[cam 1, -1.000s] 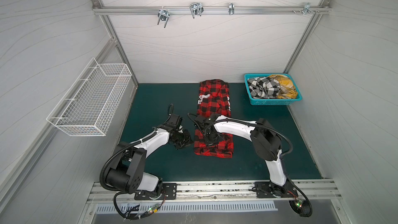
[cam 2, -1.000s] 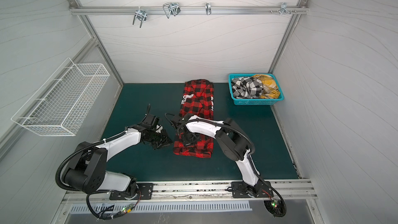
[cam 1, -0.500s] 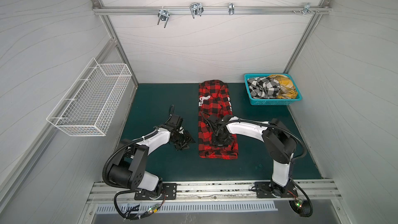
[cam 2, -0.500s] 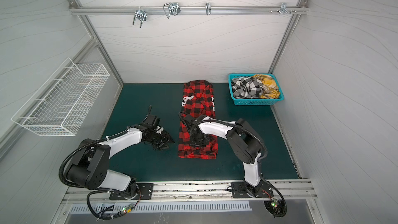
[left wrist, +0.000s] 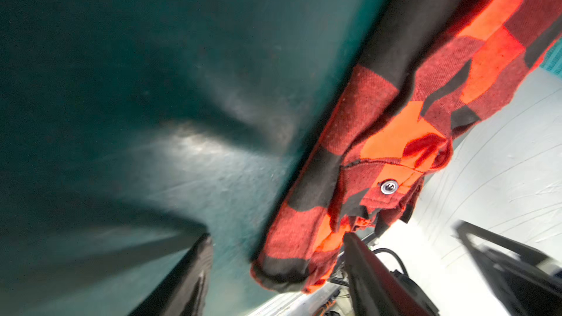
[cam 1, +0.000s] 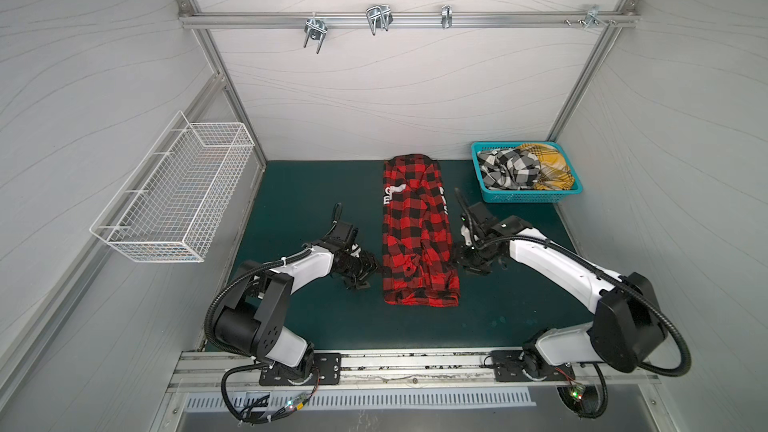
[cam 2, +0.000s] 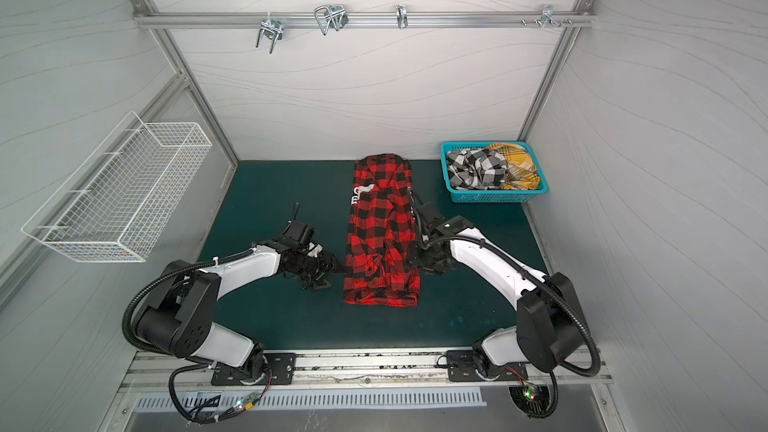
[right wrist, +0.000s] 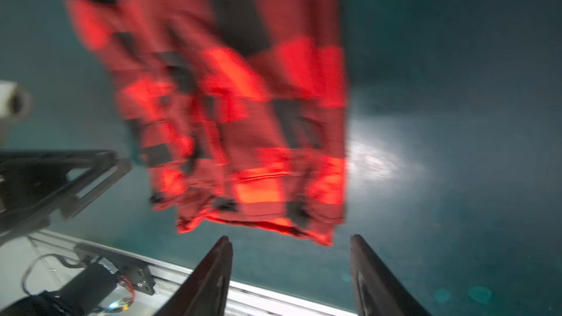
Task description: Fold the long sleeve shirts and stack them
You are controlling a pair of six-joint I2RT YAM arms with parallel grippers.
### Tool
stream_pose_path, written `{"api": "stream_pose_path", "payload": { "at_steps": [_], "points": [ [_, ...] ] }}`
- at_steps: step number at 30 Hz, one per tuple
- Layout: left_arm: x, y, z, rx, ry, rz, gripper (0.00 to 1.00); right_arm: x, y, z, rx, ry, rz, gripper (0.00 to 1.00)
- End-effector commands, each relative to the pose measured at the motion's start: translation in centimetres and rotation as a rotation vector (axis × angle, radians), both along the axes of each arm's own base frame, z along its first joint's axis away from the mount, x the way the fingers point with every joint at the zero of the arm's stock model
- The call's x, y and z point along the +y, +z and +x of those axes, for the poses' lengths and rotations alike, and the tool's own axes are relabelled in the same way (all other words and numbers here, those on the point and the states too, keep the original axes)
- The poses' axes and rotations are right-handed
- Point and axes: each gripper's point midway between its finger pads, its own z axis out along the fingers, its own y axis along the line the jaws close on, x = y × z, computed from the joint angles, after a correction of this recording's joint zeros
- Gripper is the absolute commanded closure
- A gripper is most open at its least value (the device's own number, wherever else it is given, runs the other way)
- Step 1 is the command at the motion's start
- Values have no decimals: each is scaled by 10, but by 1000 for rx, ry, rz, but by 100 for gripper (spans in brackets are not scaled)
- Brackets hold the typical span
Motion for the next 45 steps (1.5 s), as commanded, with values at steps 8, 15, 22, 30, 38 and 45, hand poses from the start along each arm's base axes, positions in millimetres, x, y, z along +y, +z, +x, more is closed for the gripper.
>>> {"api": "stream_pose_path", "payload": {
  "at_steps": [8, 15, 22, 30, 38, 45],
  "points": [
    [-20, 2, 17, -36, -14, -43, 23, 15, -17, 2, 111, -12, 332, 32],
    [-14, -13, 13, 3, -13, 7, 23, 4, -44, 3, 152, -43, 201, 38],
    [-15, -21, 11, 17, -51, 80, 23, 17, -64, -10, 177, 19, 101, 41],
    [-13, -37, 3, 59, -60, 111, 26, 31, -75, -12, 191, 63, 47, 39],
    [-10, -23, -1, 41, -47, 103, 27, 25, -39, -8, 96, 60, 78, 30],
    [-11, -28, 0, 62, -45, 103, 32, 8, -38, -2, 122, -51, 255, 34]
  ]
}}
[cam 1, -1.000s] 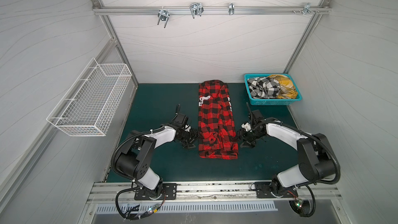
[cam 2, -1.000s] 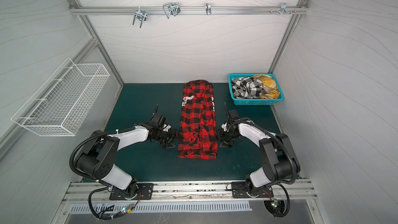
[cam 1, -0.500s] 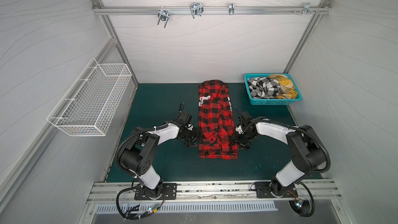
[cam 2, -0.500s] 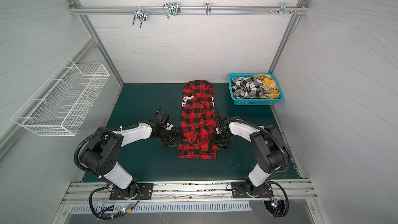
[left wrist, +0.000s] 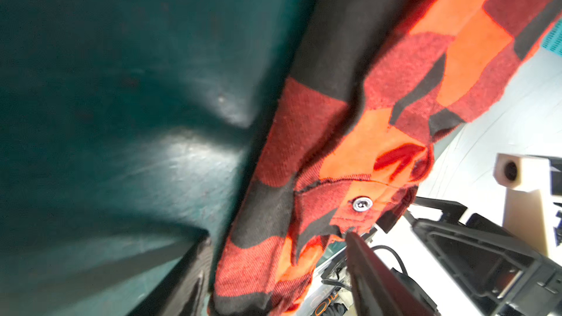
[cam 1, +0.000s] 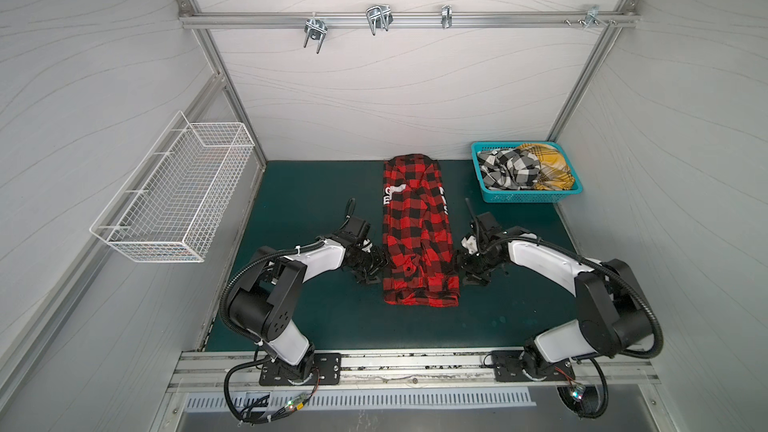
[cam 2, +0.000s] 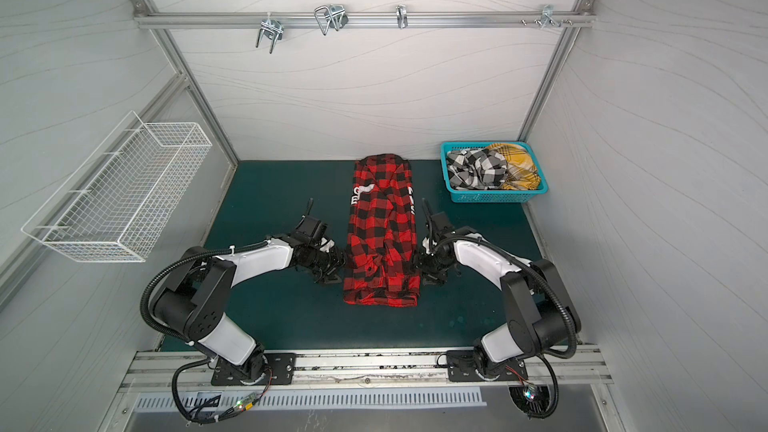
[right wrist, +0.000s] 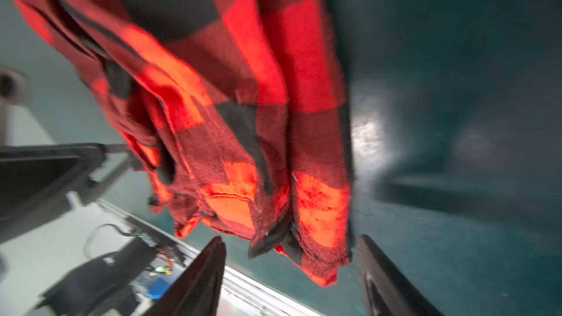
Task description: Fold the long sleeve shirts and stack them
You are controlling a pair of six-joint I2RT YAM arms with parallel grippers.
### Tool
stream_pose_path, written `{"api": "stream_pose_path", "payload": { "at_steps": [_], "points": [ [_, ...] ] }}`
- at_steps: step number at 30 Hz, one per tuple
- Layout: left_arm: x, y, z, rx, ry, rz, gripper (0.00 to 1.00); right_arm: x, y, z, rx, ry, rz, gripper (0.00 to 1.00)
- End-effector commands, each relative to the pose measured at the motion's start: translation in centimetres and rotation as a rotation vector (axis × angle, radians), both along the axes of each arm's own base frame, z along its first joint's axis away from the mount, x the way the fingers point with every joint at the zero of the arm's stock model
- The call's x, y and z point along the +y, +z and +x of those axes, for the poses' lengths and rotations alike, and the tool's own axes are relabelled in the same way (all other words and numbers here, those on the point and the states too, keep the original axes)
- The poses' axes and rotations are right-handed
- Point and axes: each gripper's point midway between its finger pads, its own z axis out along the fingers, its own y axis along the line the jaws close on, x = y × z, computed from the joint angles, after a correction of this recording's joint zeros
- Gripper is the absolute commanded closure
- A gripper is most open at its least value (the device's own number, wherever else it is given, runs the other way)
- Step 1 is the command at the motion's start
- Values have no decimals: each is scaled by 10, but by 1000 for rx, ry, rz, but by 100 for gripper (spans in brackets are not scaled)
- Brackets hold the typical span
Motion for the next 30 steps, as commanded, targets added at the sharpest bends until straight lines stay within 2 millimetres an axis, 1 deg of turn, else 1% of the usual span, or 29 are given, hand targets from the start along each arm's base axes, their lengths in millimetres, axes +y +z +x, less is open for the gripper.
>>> {"api": "stream_pose_path", "payload": {
  "at_steps": [1, 6, 8, 12, 16, 20, 24, 26, 30],
  "points": [
    [16, -29, -14, 79, 13, 106, 33, -1, -10, -6, 53, -17, 73, 35],
    [16, -38, -16, 100, 11, 107, 35, 12, -22, -6, 91, -20, 163, 35],
    [14, -39, -15, 103, 12, 101, 37, 16, -26, -6, 102, -29, 186, 38],
    [15, -46, -19, 123, 10, 113, 42, 22, -38, -12, 132, -16, 175, 46],
    [13, -53, -22, 143, 4, 111, 45, 23, -45, -18, 147, -20, 162, 48],
    [8, -57, -23, 150, -3, 104, 48, 22, -48, -18, 151, -25, 156, 48],
    [8, -57, -25, 154, -5, 105, 55, 22, -48, -17, 149, -25, 147, 52],
    [9, -55, -28, 152, -7, 106, 55, 22, -46, -16, 145, -25, 150, 50],
    [15, -52, -37, 158, -6, 117, 52, 23, -40, -17, 134, -18, 148, 47]
  ]
}}
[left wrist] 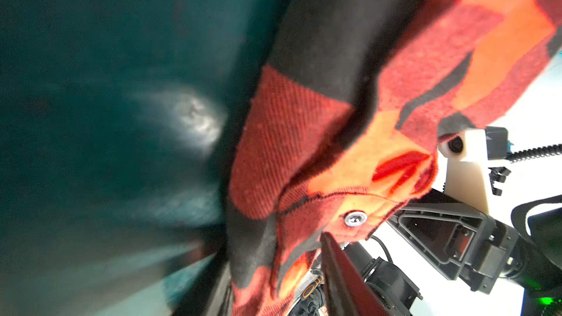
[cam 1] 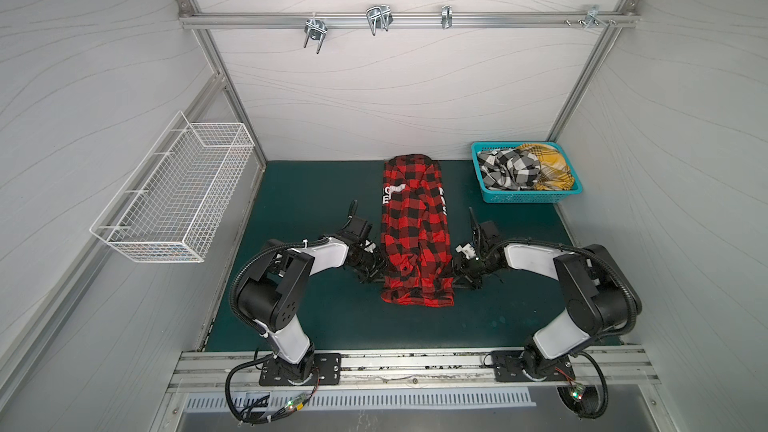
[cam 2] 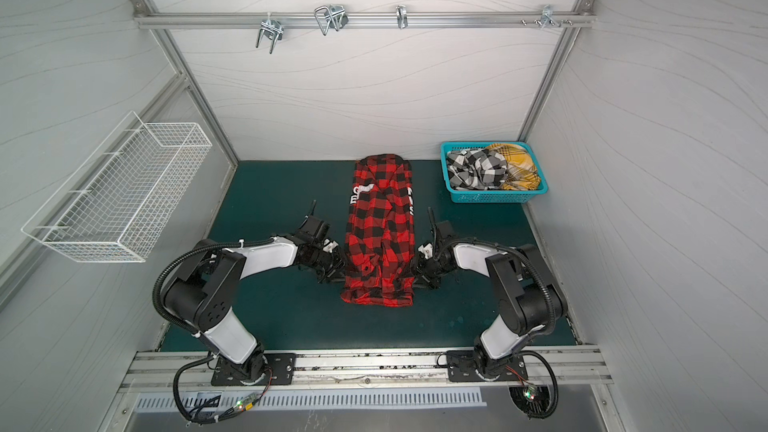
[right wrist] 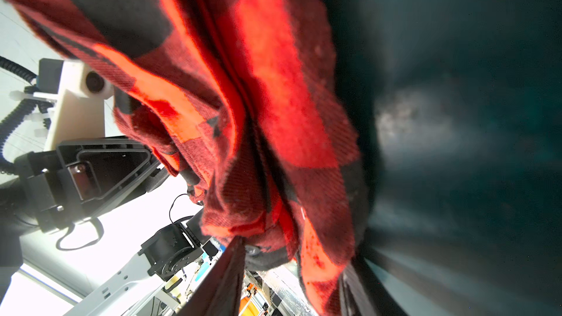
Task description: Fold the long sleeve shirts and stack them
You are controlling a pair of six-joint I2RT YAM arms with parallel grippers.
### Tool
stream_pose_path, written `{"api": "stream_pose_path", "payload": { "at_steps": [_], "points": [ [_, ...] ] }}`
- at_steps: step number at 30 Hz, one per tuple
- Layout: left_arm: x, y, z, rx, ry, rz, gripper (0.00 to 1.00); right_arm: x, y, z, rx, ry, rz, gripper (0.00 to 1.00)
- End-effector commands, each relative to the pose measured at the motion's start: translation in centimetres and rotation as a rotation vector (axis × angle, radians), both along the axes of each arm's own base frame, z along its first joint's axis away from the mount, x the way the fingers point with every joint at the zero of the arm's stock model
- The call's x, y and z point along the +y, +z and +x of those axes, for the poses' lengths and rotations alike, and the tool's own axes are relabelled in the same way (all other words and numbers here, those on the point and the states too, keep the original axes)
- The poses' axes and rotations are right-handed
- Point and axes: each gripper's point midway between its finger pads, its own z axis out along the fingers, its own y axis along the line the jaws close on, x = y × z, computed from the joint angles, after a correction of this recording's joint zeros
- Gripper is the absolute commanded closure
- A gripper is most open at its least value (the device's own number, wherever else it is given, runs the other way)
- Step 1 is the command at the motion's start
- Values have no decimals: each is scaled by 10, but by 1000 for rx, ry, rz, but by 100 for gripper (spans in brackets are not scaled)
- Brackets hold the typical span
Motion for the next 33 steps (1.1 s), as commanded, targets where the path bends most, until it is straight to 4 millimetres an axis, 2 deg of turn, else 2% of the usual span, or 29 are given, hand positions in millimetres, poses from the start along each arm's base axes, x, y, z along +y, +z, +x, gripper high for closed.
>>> {"api": "stream_pose_path", "payload": {
  "at_steps": [1, 6, 10, 12, 19, 27, 33],
  "points": [
    [28, -45, -38, 112, -2, 178, 52, -9, -15, -11, 22, 2, -86, 45],
    [35, -45, -40, 129, 28, 171, 54, -6, -8, -14, 0, 7, -79, 42],
    [48, -43, -40, 129, 67, 161, 53, -6, -9, -16, -1, 16, -93, 39],
    [48, -41, -38, 120, 60, 159, 52, -5, -10, -17, 0, 18, -92, 39],
    [35, -52, -43, 140, 17, 181, 54, 3, -16, -23, 14, 33, -111, 51],
    [31, -58, -47, 156, 3, 177, 70, 6, -18, -21, 17, 26, -105, 62],
    [20, -60, -50, 164, -24, 158, 77, 9, -18, -19, 15, 26, -107, 66]
  ]
}}
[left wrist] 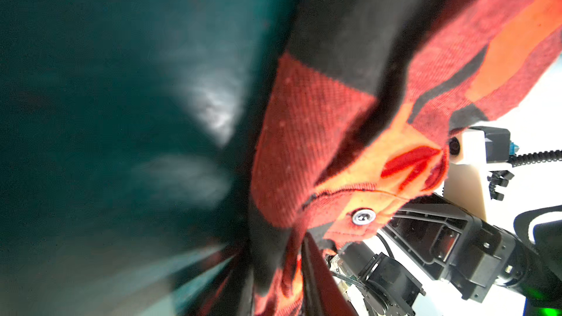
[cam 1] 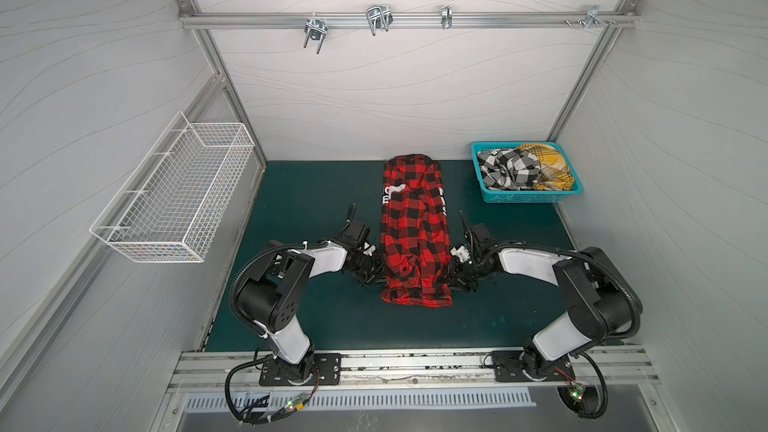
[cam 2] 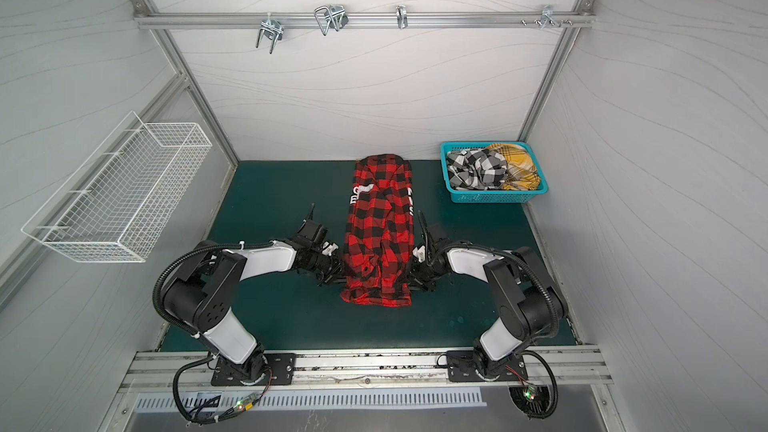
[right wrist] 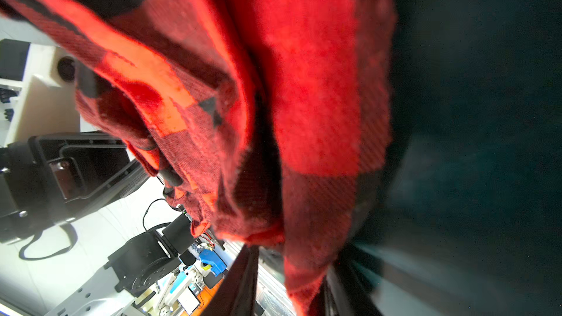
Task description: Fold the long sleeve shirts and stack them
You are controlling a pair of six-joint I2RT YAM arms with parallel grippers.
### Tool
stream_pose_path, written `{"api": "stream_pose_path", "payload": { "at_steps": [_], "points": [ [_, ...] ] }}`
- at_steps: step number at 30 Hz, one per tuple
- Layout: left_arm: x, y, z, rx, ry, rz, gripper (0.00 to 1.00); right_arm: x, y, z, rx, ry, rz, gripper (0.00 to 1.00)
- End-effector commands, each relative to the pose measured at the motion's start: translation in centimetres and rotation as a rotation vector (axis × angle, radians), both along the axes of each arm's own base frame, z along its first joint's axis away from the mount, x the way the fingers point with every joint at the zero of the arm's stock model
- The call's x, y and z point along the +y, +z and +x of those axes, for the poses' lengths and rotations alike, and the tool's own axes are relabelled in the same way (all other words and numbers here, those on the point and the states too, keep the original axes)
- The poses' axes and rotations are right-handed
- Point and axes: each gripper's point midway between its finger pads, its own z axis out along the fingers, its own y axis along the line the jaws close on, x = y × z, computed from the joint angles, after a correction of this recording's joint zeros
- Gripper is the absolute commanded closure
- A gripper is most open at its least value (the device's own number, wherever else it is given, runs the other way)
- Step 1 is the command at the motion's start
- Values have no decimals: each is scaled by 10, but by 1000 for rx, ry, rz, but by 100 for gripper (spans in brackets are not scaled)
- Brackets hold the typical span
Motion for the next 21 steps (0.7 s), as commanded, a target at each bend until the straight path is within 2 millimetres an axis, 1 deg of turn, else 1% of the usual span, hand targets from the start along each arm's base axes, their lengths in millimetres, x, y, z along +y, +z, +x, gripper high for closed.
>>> {"api": "stream_pose_path", "payload": {
  "at_steps": [1, 3, 5, 7, 8, 9, 12, 13, 17, 21],
  "points": [
    [22, -54, -43, 162, -16, 193, 79, -6, -15, -7, 42, -14, -59, 66],
    [22, -55, -43, 164, -16, 190, 82, -6, -15, -7, 40, -17, -63, 68],
    [22, -55, -43, 163, -16, 189, 86, -7, -15, -7, 40, -21, -64, 72],
    [20, -53, -41, 154, -21, 184, 93, -6, -14, -7, 40, -21, -63, 78],
    [20, -52, -39, 147, -24, 181, 98, -7, -14, -7, 40, -22, -65, 80],
    [19, -50, -38, 136, -28, 179, 100, -6, -13, -6, 35, -22, -65, 83],
    [16, -41, -34, 108, -32, 162, 100, -6, -6, -5, 31, -26, -59, 92],
    [16, -36, -33, 99, -32, 157, 100, -5, -3, -5, 28, -27, -55, 94],
    [18, -20, -36, 74, -43, 161, 100, -4, 12, -8, 15, -27, -42, 95],
    [26, -10, -47, 69, -46, 172, 100, -6, 26, -18, 9, -30, -43, 95]
  ]
}}
